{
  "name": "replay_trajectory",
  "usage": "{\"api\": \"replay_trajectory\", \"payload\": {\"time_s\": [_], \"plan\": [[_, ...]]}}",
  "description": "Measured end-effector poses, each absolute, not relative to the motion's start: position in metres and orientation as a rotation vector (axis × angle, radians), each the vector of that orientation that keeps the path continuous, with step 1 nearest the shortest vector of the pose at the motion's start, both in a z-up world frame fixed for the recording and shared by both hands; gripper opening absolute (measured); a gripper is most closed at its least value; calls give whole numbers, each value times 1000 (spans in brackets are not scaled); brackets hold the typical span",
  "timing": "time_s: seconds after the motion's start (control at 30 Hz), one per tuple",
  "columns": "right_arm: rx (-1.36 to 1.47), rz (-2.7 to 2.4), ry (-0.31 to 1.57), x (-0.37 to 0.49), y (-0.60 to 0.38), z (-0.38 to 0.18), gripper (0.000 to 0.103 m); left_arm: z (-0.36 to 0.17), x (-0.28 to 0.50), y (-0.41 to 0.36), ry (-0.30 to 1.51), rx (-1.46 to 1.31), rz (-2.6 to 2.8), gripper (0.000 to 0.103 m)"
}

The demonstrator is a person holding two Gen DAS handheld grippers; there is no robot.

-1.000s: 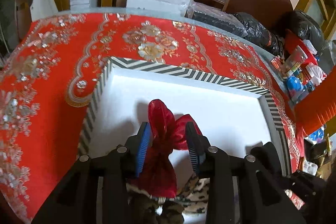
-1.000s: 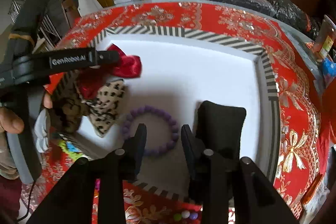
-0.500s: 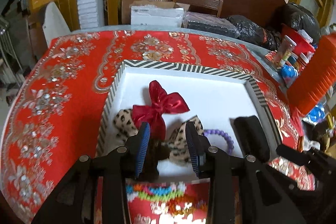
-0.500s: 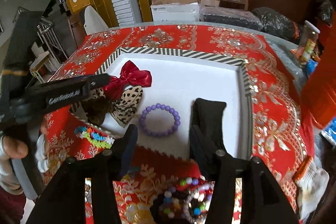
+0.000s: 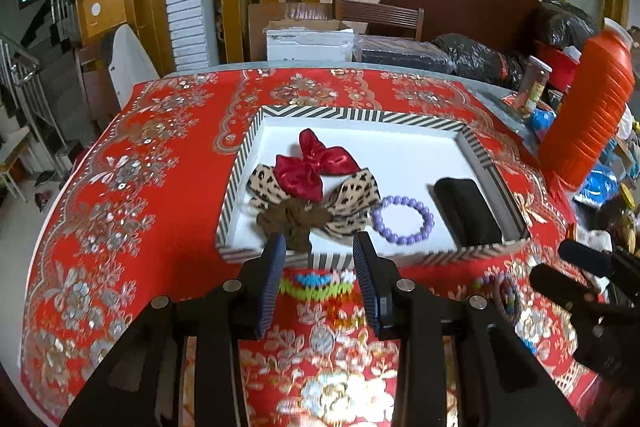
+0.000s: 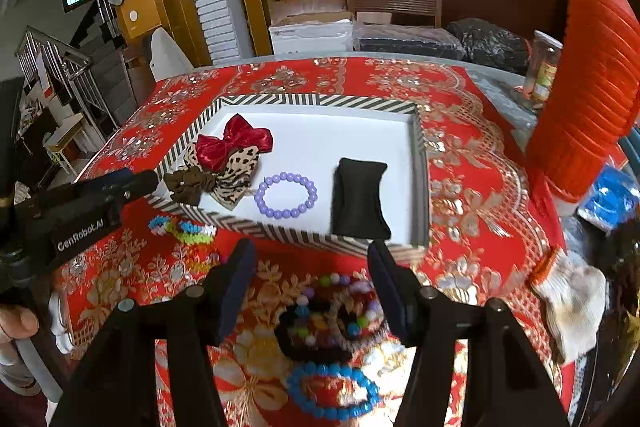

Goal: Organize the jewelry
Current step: 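Withdraw both tools and move toward the remaining beaded bracelets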

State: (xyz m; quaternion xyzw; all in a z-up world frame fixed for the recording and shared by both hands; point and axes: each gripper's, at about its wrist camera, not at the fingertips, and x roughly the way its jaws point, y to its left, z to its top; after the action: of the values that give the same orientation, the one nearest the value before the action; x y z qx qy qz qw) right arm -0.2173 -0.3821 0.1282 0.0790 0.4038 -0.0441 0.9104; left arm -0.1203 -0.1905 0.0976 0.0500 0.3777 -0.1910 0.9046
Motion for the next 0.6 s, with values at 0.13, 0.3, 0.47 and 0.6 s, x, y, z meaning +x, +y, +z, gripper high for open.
{"api": "replay_trajectory", "payload": {"time_s": [0.13,0.3,0.47,0.6], "plan": [[176,-108,815,-235,-389,132,62,97,-134,-187,786,103,-406,25],[182,-137,813,-257,-401,132,62,98,-142,-168,813,56,-418,25],[217,-170,820,-275,-417,124,64,92,-143,-141,853,5,-403,25],[233,-182,836,-281,-424,114,64,83,-142,-122,888,-27,-393,25]]}}
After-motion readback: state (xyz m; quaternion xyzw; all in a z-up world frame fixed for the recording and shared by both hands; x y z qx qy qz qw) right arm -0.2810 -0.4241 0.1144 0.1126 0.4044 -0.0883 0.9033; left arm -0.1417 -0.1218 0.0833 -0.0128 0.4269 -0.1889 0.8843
